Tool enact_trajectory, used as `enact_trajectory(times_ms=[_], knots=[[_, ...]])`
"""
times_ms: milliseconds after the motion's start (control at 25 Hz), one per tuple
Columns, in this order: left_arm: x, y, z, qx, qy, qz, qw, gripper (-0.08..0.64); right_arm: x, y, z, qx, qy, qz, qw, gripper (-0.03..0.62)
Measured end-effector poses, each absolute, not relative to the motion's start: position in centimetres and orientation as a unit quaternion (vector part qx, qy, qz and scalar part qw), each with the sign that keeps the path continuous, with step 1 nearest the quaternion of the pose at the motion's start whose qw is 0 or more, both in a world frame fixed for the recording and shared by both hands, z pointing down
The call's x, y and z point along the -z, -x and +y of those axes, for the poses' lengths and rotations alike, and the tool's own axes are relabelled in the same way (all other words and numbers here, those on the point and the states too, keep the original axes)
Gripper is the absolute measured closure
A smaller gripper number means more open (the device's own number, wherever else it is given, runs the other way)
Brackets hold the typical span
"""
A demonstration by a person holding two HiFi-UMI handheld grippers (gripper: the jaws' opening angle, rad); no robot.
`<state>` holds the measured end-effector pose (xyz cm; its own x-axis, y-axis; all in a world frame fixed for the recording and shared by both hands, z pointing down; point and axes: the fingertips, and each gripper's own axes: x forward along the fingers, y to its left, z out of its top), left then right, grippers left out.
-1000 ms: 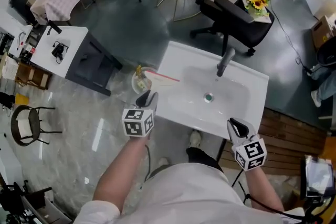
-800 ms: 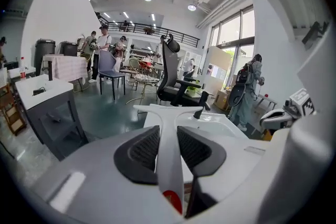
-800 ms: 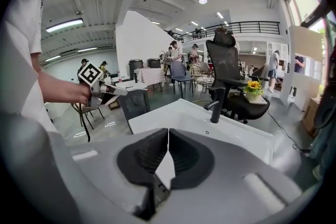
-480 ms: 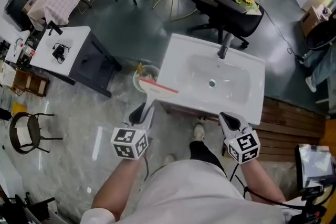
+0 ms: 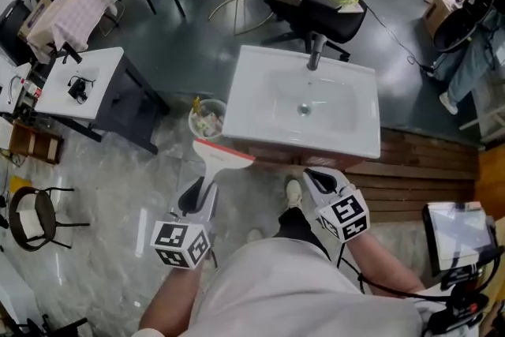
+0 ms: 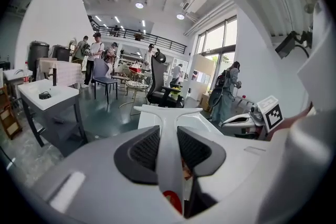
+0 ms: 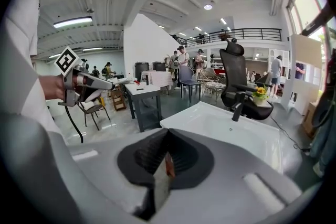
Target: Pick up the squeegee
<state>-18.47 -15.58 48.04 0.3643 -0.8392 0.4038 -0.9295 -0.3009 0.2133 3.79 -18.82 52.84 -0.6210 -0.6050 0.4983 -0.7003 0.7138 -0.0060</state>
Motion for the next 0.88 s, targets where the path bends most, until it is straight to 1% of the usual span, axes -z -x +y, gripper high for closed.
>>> enact_trajectory(times_ms=[400, 880], knots=[[-47.3, 19.7, -9.9, -0.099, -0.802, -0.553, 0.202, 0.448, -51.6, -1.4, -13.7, -0.081, -0.358, -0.9, 0.235, 0.59], [-47.4, 20.0, -7.7, -0.103, -0.806, -0.546, 0.203, 0.448, -50.6, 0.9, -11.9, -0.07, -0.346, -0.907, 0.231, 0.589]])
